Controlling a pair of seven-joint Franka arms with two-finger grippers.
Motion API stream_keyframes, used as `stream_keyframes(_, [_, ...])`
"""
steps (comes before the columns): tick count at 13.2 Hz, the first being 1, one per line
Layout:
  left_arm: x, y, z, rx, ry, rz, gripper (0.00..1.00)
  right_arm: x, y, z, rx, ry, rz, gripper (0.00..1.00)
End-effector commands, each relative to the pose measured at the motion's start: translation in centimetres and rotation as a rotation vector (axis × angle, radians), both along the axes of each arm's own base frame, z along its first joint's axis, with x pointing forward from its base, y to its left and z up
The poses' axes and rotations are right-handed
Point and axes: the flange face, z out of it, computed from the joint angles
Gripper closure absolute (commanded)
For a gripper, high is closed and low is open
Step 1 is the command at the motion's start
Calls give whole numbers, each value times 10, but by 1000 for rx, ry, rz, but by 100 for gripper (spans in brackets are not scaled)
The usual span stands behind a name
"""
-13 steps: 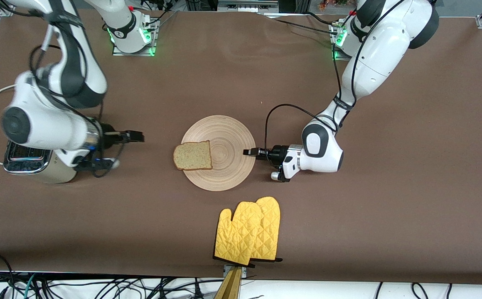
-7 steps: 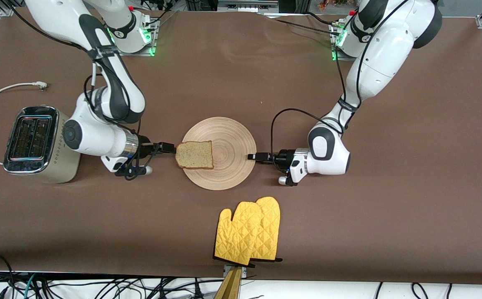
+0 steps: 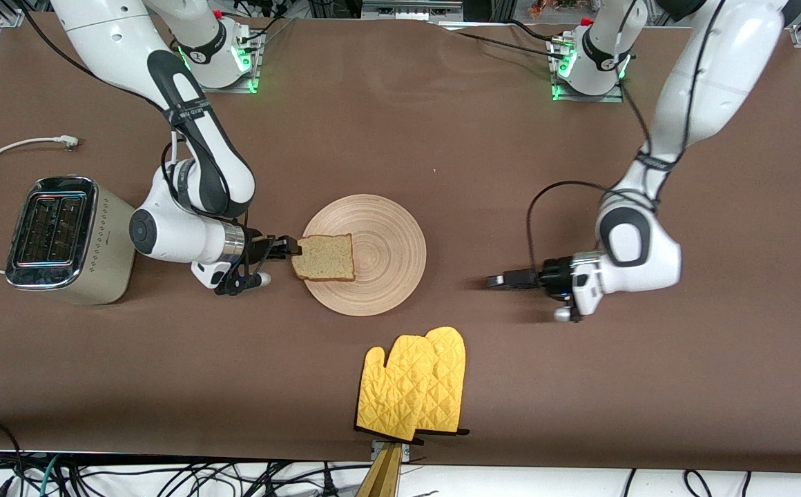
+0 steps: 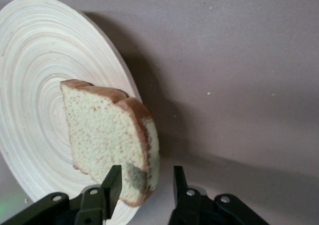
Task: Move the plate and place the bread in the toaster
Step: 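Hold the bread with the right gripper while the left gripper releases and withdraws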
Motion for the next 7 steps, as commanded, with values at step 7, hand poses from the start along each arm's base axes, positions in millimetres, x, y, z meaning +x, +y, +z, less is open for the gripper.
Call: stream_keyframes(7, [-39,178,159,518,-139,-253,0,5,4,14,40,-24,0,100])
